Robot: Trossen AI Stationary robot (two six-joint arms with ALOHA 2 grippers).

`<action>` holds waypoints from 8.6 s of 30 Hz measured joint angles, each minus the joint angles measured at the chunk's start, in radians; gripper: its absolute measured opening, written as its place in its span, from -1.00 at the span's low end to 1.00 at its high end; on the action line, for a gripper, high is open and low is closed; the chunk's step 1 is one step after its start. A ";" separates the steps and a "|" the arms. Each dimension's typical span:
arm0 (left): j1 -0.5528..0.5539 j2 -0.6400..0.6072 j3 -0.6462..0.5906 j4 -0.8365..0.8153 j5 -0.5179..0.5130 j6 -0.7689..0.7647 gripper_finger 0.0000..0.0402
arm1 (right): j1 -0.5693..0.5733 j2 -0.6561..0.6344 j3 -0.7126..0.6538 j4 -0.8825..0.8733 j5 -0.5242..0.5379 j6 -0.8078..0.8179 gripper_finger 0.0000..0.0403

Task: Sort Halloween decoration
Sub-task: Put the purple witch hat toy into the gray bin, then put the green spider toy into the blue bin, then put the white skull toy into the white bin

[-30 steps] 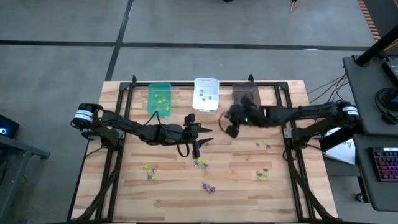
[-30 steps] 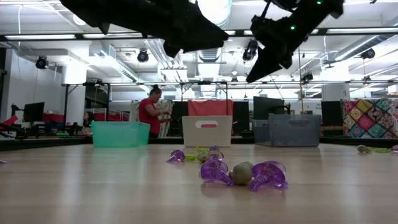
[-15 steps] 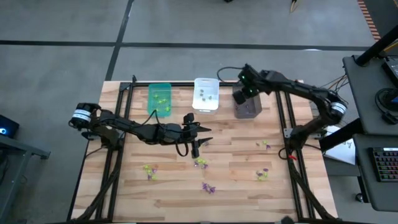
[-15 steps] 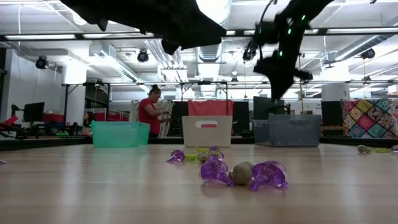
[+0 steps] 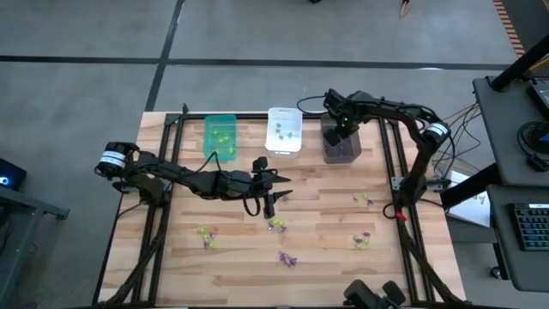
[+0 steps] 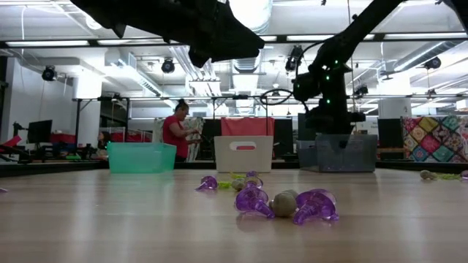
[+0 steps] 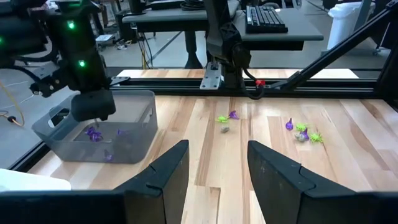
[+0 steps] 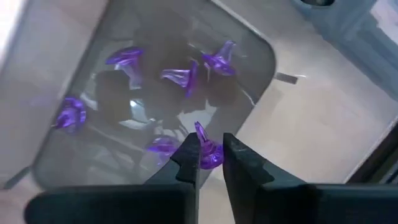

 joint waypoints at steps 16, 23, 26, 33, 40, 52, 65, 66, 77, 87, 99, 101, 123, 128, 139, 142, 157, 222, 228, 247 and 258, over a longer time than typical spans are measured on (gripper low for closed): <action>0.001 0.001 0.000 0.000 0.000 0.003 -0.27 | 0.001 -0.025 0.000 0.005 0.021 0.001 -0.37; 0.002 0.001 0.000 -0.060 0.000 0.003 -0.27 | 0.011 -0.118 0.000 0.005 0.022 0.020 -0.40; 0.002 0.001 0.000 -0.127 0.000 0.004 -0.27 | 0.032 -0.185 0.000 0.005 0.022 0.029 -0.44; 0.002 0.001 0.000 -0.269 0.000 -0.026 -0.27 | 0.140 -0.351 -0.009 0.008 0.021 0.047 -0.50; 0.002 0.009 -0.019 -0.333 0.000 -0.029 -0.27 | 0.314 -0.487 -0.053 0.050 0.022 0.063 -0.51; 0.001 0.173 -0.029 -0.279 0.009 0.049 -0.27 | 0.561 -0.617 -0.256 0.264 0.021 0.133 -0.54; 0.004 0.298 -0.029 -0.215 0.004 0.083 -0.27 | 0.593 -0.626 -0.312 0.299 0.022 0.186 -0.57; 0.005 0.304 -0.029 -0.204 0.001 0.083 -0.27 | 0.593 -0.626 -0.312 0.301 0.022 0.186 -0.57; 0.006 0.341 -0.026 -0.157 -0.034 0.099 -0.41 | 0.593 -0.626 -0.312 0.322 0.022 0.186 -0.60; 0.008 0.342 -0.026 -0.175 -0.051 0.093 -0.81 | 0.593 -0.626 -0.312 0.325 0.022 0.186 -0.59; 0.010 0.243 -0.031 -0.311 -0.021 0.042 -1.00 | 0.593 -0.626 -0.318 0.328 0.021 0.186 -0.60; 0.010 0.202 -0.031 -0.338 -0.020 0.036 -1.00 | 0.593 -0.626 -0.323 0.329 0.021 0.185 -0.61; 0.325 -0.324 -0.029 -0.951 -0.105 -0.032 -1.00 | 0.626 -0.626 -0.380 0.383 0.020 0.220 -0.64; 0.532 -0.315 -0.029 -0.970 -0.124 -0.035 -1.00 | 0.626 -0.626 -0.380 0.384 0.020 0.222 -0.61; 0.823 -0.162 -0.028 -0.928 -0.011 -0.056 -1.00 | 0.626 -0.626 -0.380 0.384 0.020 0.221 -0.64; 0.831 -0.121 -0.022 -0.912 -0.011 -0.045 -1.00 | 0.626 -0.626 -0.380 0.383 0.021 0.221 -0.62; 0.832 -0.033 -0.011 -0.814 -0.054 0.000 -1.00 | 0.626 -0.626 -0.380 0.379 0.021 0.231 -0.63; 0.365 -0.326 -0.013 -0.871 -0.051 -0.157 -1.00 | 0.716 -0.545 -0.391 -0.019 -0.313 0.568 -0.67; 0.340 -0.327 -0.013 -0.842 -0.051 -0.158 -1.00 | 0.808 -0.495 -0.390 -0.337 -0.212 0.819 -0.71; 0.340 -0.327 -0.013 -0.829 -0.052 -0.158 -1.00 | 0.866 -0.361 -0.391 -0.128 -0.082 0.805 -0.36; 0.340 -0.327 -0.013 -0.829 -0.052 -0.158 -1.00 | 0.865 -0.224 -0.391 -0.113 -0.082 0.753 -0.36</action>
